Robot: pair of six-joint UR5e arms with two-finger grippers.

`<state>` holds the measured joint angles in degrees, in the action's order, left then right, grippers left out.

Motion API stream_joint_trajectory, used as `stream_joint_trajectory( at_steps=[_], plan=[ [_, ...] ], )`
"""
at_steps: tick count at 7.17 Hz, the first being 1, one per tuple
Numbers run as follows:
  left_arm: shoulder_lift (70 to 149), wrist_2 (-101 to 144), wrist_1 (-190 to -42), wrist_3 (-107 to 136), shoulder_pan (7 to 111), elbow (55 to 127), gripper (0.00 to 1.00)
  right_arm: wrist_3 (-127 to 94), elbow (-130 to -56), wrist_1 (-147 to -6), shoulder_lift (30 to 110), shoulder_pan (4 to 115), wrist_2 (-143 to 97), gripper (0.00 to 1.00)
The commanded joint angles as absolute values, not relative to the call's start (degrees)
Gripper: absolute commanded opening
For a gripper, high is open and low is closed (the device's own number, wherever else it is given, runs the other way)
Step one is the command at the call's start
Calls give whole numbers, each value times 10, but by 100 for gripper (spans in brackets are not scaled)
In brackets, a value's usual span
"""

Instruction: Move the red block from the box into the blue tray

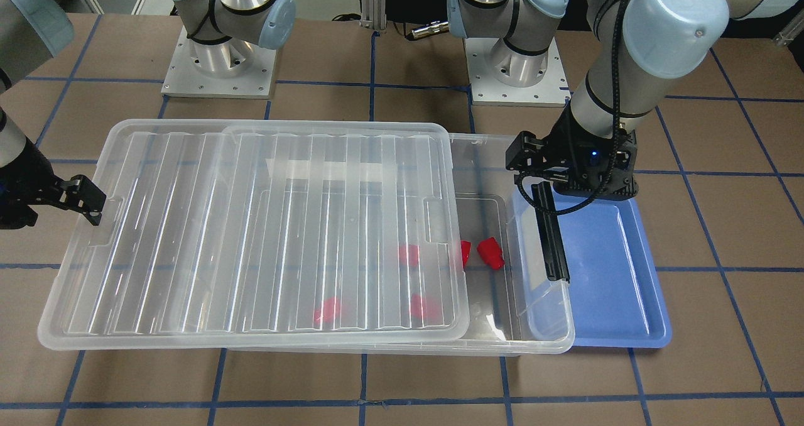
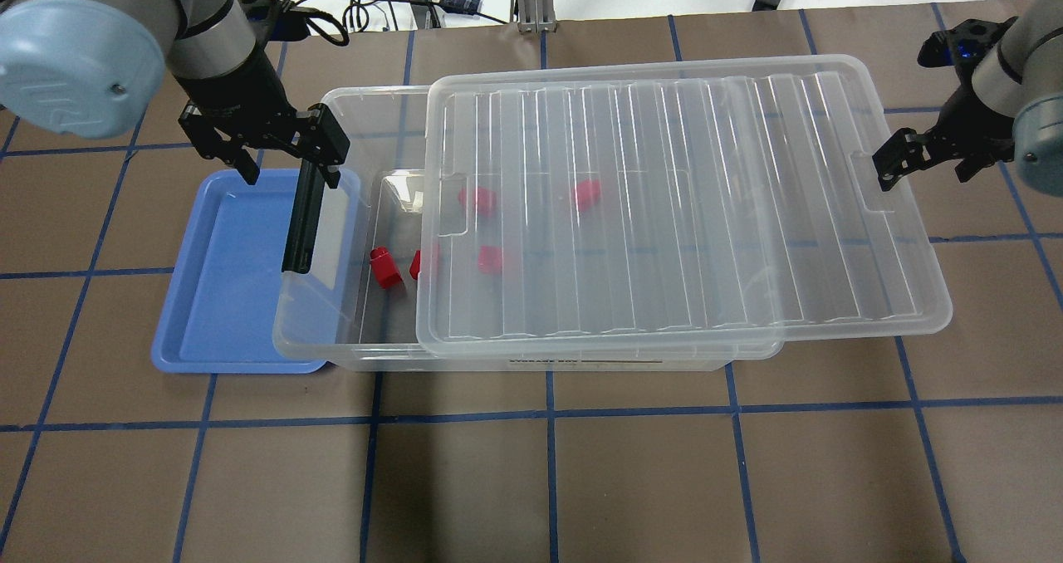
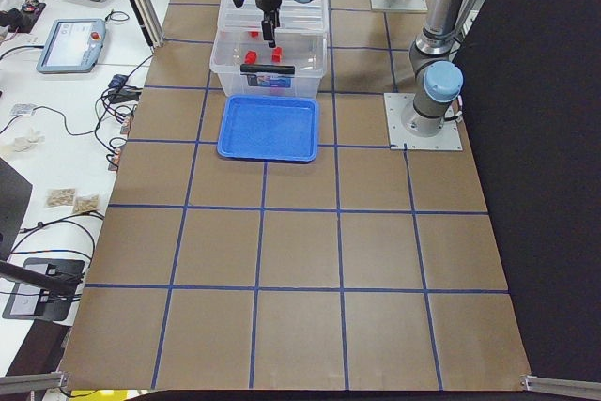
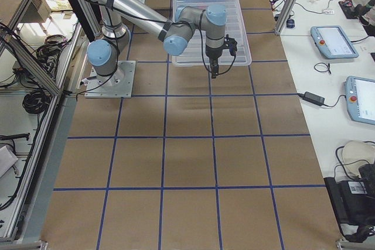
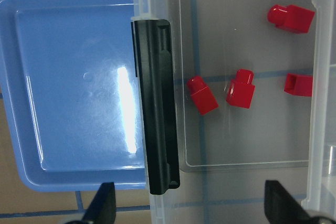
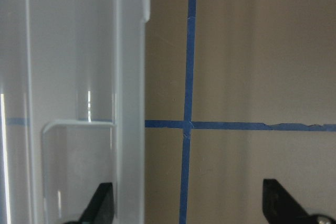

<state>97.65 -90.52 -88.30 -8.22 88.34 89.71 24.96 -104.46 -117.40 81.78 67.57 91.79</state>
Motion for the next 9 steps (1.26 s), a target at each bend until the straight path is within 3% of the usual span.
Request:
stream_joint_trajectory(
  at_steps=[1,4,9],
  plan=[
    [977,-895,-855,-83,892,923,100,256,-1044,-1174,817,669,918,100],
    [978,-882,-781,-84,900,982,100,257,-1038,-1177,817,660,918,100],
    [1012,-868,-740,-108,906,1003,98,262,-1022,-1178,809,659,920,100]
  ],
)
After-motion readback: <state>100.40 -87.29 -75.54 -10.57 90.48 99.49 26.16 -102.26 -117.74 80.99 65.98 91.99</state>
